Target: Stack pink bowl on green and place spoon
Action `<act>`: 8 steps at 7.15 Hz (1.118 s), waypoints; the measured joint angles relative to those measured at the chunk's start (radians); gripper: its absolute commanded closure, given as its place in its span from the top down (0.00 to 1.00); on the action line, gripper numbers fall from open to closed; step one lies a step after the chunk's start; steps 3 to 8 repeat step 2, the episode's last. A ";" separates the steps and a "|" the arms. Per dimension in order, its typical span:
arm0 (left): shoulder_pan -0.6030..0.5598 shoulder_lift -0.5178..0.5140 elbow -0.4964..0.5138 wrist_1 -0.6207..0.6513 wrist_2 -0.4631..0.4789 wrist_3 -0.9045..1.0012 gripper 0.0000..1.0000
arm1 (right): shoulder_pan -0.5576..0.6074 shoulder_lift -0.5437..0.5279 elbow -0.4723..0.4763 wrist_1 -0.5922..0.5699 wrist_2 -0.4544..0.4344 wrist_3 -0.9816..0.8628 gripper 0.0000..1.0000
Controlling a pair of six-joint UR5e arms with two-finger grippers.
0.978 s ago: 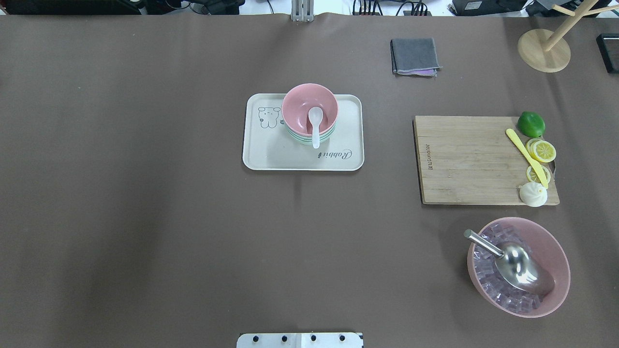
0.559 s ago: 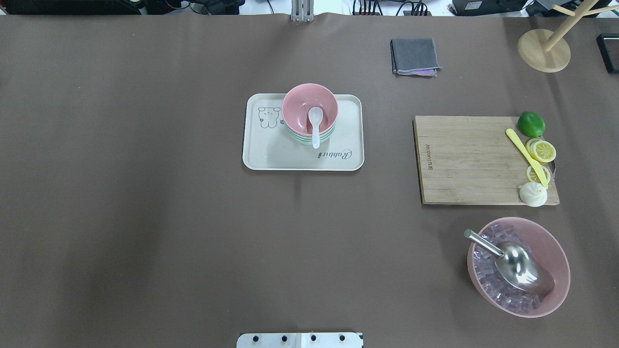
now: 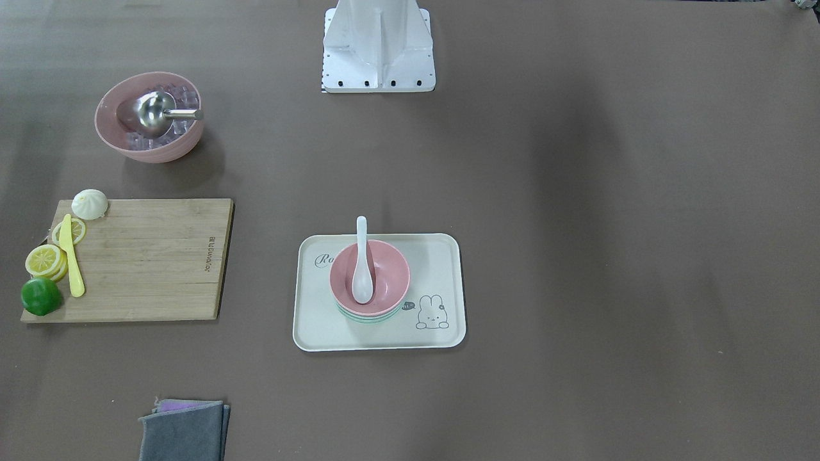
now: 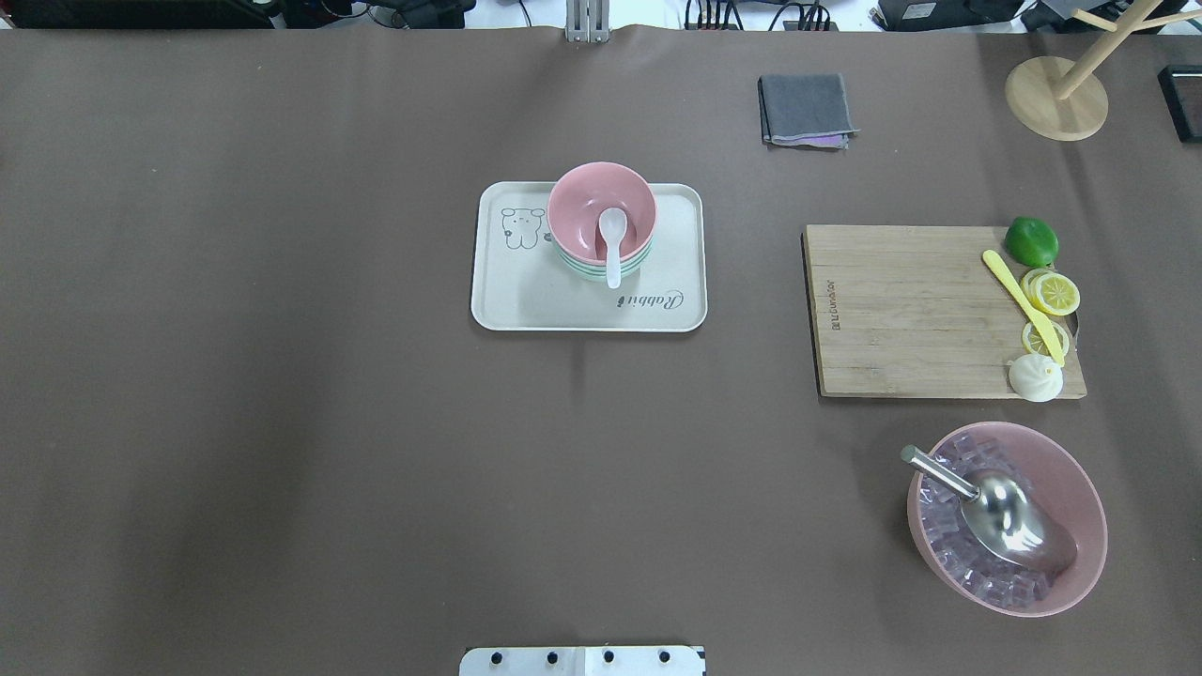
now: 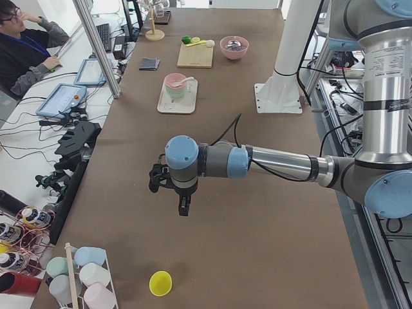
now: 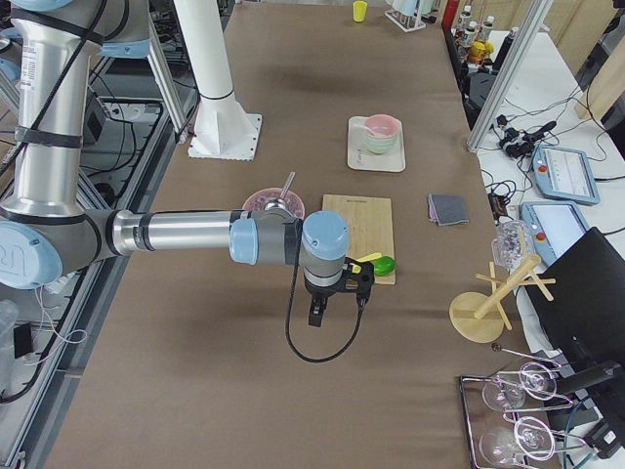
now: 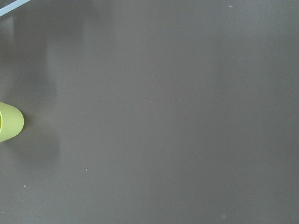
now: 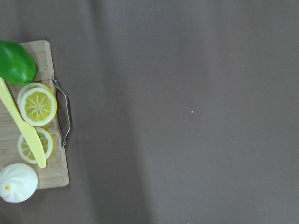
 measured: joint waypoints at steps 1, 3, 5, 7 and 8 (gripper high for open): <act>0.000 0.000 0.001 -0.003 0.000 0.000 0.98 | 0.000 0.003 0.000 0.002 -0.003 -0.001 1.00; 0.000 0.001 0.001 -0.004 -0.001 -0.001 0.98 | 0.000 0.007 0.001 0.002 -0.005 -0.001 1.00; 0.000 0.001 0.001 -0.004 -0.001 -0.001 0.98 | 0.000 0.007 0.001 0.002 -0.005 -0.001 1.00; 0.000 0.001 0.001 -0.004 -0.001 -0.001 0.98 | 0.000 0.007 0.001 0.002 -0.005 -0.001 1.00; 0.000 0.001 0.001 -0.004 -0.001 -0.001 0.98 | 0.000 0.007 0.001 0.002 -0.005 -0.001 1.00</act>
